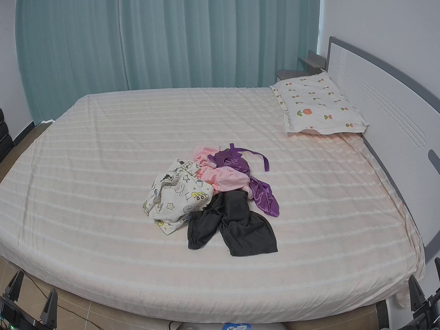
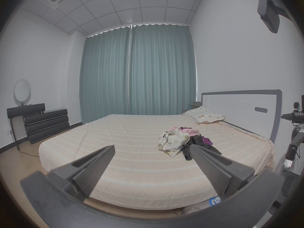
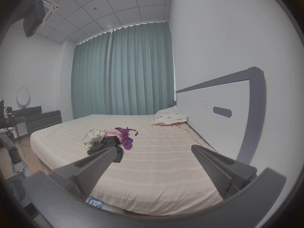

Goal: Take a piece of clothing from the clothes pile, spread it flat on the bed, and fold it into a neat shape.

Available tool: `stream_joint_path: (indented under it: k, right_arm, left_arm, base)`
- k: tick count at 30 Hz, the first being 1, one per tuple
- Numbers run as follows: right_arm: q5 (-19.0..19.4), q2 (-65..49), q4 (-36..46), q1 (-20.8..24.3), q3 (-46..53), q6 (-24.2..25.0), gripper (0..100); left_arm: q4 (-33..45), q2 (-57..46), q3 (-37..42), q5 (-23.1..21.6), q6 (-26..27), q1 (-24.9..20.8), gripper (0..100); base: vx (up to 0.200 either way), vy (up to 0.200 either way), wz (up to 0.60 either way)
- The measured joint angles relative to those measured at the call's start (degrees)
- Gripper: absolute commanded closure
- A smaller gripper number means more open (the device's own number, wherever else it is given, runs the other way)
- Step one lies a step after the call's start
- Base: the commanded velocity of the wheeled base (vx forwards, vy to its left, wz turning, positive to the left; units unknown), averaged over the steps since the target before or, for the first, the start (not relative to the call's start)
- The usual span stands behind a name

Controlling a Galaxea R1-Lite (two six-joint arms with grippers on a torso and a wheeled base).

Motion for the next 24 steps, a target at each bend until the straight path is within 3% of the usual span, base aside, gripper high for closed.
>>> stream_joint_path:
  k: [24]
  right_arm:
    - [0.0, 0.0, 0.1, 0.0, 0.0, -0.7, 0]
  left_arm:
    - [-0.1, 0.0, 0.0, -0.1, 0.1, 0.0, 0]
  base:
    - [0.0, 0.0, 0.0]
